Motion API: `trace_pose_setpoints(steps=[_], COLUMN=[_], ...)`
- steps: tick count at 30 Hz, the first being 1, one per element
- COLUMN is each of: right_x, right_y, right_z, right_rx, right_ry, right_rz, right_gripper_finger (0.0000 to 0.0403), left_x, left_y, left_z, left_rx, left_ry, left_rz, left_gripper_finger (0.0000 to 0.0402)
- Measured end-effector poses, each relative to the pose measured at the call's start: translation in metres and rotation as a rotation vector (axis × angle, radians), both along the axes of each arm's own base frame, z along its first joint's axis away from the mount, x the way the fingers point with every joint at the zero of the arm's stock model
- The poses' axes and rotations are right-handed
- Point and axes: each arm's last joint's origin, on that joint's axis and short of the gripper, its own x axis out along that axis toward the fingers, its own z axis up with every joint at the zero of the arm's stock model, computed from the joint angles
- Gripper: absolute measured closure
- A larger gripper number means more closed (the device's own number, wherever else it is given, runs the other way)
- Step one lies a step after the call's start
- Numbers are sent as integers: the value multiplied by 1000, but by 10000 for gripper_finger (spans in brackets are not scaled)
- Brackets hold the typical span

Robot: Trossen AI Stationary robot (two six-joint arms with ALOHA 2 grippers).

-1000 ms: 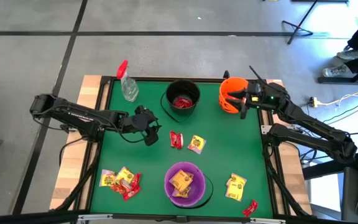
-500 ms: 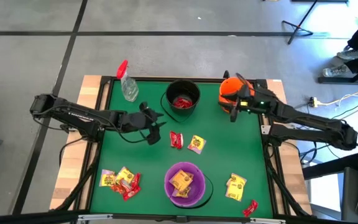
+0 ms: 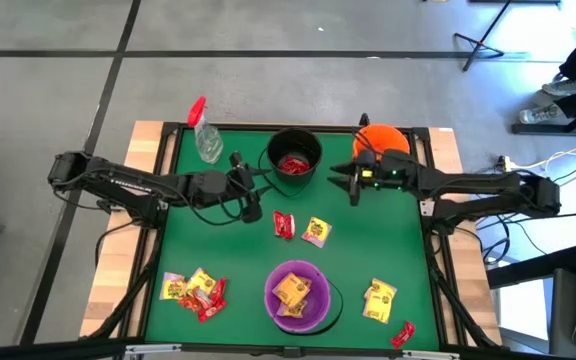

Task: Organize candy in baskets
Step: Put the red candy pack into the black bucket

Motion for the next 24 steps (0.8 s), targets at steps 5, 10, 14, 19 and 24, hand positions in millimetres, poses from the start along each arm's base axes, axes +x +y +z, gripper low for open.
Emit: trace_pose_setpoints(steps=[5, 10, 14, 19, 24], right_x=[3, 5, 6, 6, 6], right_y=[11, 20, 24, 25, 25], right_z=[3, 2, 2, 2, 0], right_rx=[-19, -71, -115, -132, -134], right_ry=[-24, -12, -5, 0, 20], right_rz=[39, 57, 53, 57, 61], right_gripper_finger=[214, 214, 214, 214, 214], left_x=[-3, -7, -1, 18, 41], left_y=[-4, -11, -17, -23, -14], left_z=[-13, -22, -31, -72, -82], left_rx=[-158, -299, -298, -361, -340], left_ry=[93, 147, 183, 362, 399], left_rz=[-79, -95, -109, -189, -186], left_gripper_finger=[230, 230, 230, 230, 230])
